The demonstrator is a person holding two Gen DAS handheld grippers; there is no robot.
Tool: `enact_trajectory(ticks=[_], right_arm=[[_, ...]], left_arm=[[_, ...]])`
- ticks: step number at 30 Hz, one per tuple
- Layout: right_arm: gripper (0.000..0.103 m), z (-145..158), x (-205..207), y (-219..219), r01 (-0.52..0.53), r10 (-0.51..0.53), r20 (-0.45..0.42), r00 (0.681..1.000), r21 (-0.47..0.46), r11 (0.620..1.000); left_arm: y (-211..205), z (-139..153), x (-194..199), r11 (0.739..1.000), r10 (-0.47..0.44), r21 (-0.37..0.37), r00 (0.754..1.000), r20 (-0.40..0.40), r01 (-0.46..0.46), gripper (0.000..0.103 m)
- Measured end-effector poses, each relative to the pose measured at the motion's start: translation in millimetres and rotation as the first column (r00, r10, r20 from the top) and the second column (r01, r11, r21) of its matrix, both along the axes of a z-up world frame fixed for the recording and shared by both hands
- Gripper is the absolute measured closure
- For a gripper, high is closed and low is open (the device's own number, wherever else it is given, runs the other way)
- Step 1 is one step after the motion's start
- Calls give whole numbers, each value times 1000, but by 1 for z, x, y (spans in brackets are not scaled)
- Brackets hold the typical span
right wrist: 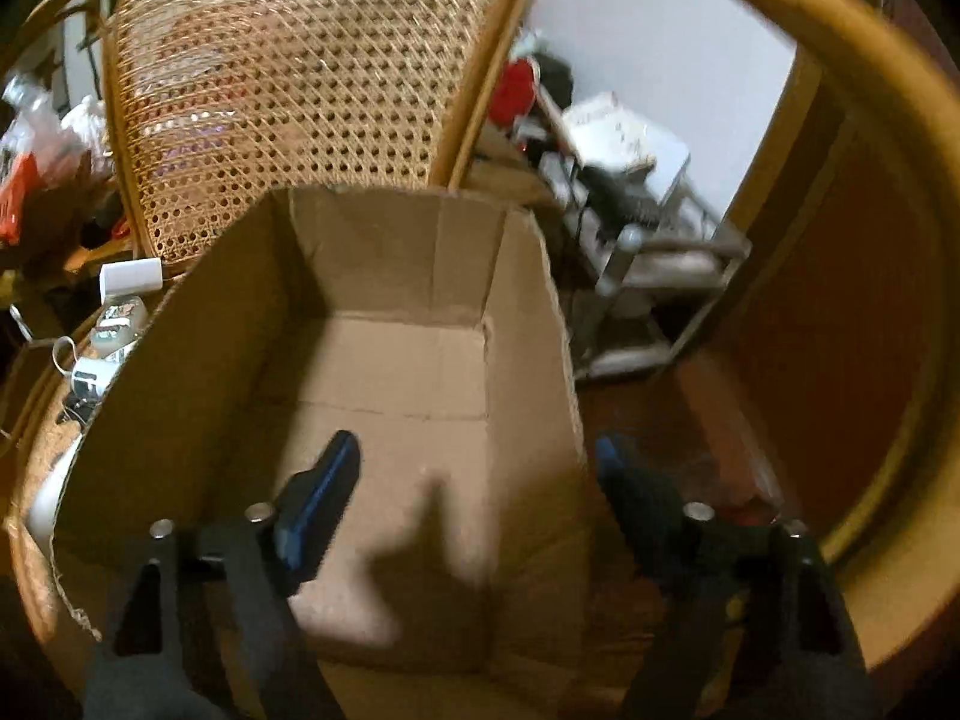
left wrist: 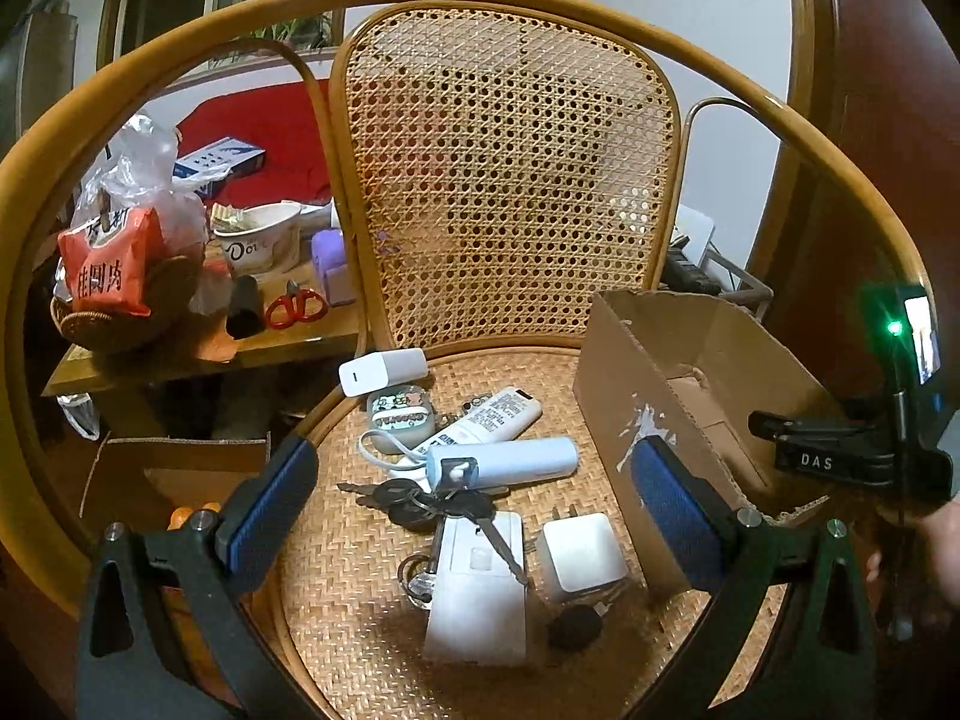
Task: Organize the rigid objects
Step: 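Move the right gripper onto the cardboard box wall and clamp it, then grasp the white charger cube with the left gripper while the right gripper holds the box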
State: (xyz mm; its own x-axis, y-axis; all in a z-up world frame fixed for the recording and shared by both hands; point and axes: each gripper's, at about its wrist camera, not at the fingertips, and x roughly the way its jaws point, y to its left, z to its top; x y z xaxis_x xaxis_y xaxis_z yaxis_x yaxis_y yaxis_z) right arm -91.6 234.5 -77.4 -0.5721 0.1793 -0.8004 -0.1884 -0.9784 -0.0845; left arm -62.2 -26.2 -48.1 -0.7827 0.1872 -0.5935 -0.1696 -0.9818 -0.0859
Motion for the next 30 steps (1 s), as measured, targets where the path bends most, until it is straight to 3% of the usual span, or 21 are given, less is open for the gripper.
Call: enact_trajectory(ticks=[1, 6, 10, 19, 30], right_arm=[[54, -4, -1, 3, 1, -1, 16, 1000, -16, 1000], [91, -5, 3, 5, -27, 27, 0, 1000, 12, 1000], [91, -6, 3, 4, -42, 42, 4, 999, 18, 999], [92, -7, 6, 6, 13, -14, 4, 1000, 25, 1000], [92, -5, 9, 6, 9, -9, -7, 1000, 7, 1000]], left_arm=[[-1, -1, -1, 1000, 2, -2, 1000, 4, -2, 0], [-8, -7, -4, 1000, 5, -14, 1000, 22, -5, 0], [-16, -13, -10, 1000, 6, -6, 999, 39, -5, 0], [-12, -19, -44, 996, 44, -81, 997, 60, -39, 0], [-16, -41, -152, 982, 120, -166, 979, 165, -92, 0]])
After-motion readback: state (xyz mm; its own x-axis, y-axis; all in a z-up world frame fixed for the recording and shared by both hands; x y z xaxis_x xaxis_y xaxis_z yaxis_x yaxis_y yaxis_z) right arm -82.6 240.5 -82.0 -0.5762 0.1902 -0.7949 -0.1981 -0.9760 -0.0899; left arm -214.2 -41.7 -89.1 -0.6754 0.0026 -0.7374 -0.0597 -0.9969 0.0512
